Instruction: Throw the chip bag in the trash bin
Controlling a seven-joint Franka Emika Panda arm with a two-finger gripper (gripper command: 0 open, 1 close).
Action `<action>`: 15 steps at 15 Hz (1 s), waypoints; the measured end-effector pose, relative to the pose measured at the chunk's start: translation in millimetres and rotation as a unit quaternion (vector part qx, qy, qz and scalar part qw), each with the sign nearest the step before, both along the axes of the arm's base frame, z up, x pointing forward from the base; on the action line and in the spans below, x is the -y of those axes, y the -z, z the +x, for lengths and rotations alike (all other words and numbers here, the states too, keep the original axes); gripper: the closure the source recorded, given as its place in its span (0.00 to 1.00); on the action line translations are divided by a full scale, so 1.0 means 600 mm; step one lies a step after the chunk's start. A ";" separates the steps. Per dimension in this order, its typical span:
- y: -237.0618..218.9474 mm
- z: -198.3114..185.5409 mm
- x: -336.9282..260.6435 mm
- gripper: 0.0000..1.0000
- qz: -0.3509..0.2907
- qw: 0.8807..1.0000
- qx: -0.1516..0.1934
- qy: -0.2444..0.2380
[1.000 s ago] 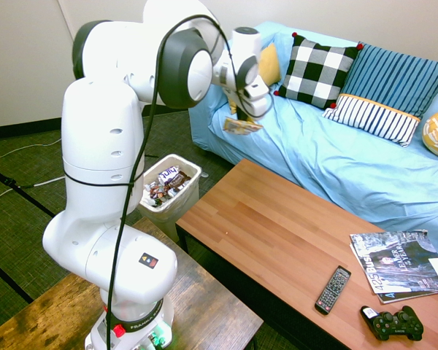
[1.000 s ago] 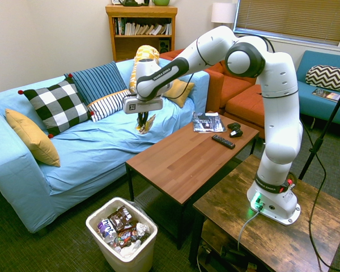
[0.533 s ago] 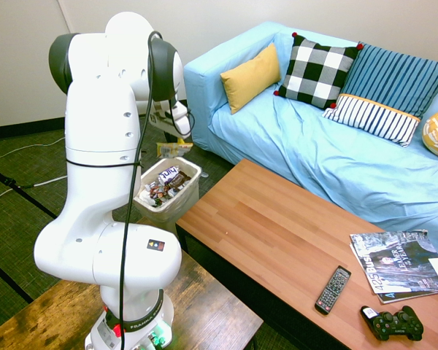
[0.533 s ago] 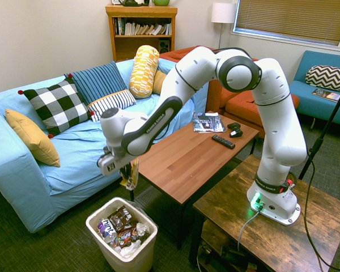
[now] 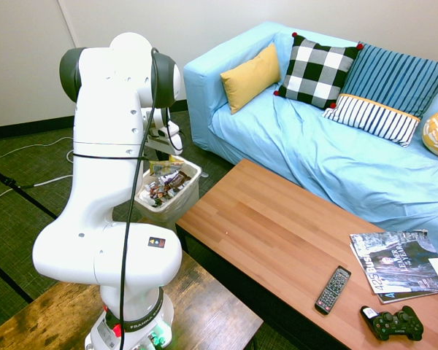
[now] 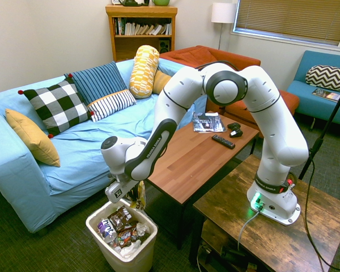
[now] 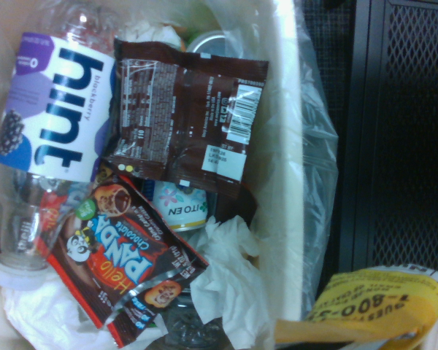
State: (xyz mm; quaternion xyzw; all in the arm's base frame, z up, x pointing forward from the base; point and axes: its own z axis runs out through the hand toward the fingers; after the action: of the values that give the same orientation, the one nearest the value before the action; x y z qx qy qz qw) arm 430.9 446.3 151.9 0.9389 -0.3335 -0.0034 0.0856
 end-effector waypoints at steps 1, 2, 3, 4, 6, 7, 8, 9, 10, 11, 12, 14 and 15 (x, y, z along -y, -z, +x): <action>0.001 0.001 -0.007 0.00 -0.001 1.000 -0.001 -0.003; 0.003 -0.001 -0.014 0.00 -0.003 1.000 -0.003 -0.007; 0.007 -0.004 -0.019 0.00 -0.003 1.000 -0.004 -0.011; 0.010 -0.006 -0.025 0.00 -0.003 1.000 -0.005 -0.015; 0.010 -0.010 -0.034 0.00 -0.002 1.000 -0.004 -0.020; 0.010 -0.012 -0.038 0.00 -0.002 1.000 -0.003 -0.022; 0.009 -0.011 -0.039 0.00 -0.003 1.000 -0.002 -0.022; 0.008 -0.009 -0.039 0.00 -0.003 1.000 -0.002 -0.022; 0.006 -0.007 -0.040 0.00 -0.004 1.000 -0.002 -0.021; 0.004 -0.005 -0.042 0.00 -0.004 1.000 -0.002 -0.021; 0.001 -0.003 -0.045 0.00 -0.003 1.000 -0.002 -0.021; -0.008 0.002 -0.052 0.00 0.001 1.000 -0.002 -0.023; -0.013 0.005 -0.055 0.00 0.004 1.000 -0.001 -0.023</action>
State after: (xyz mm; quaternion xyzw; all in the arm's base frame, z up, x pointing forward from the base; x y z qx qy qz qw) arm 433.7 479.2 159.4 0.9467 -0.3114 -0.0039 0.0827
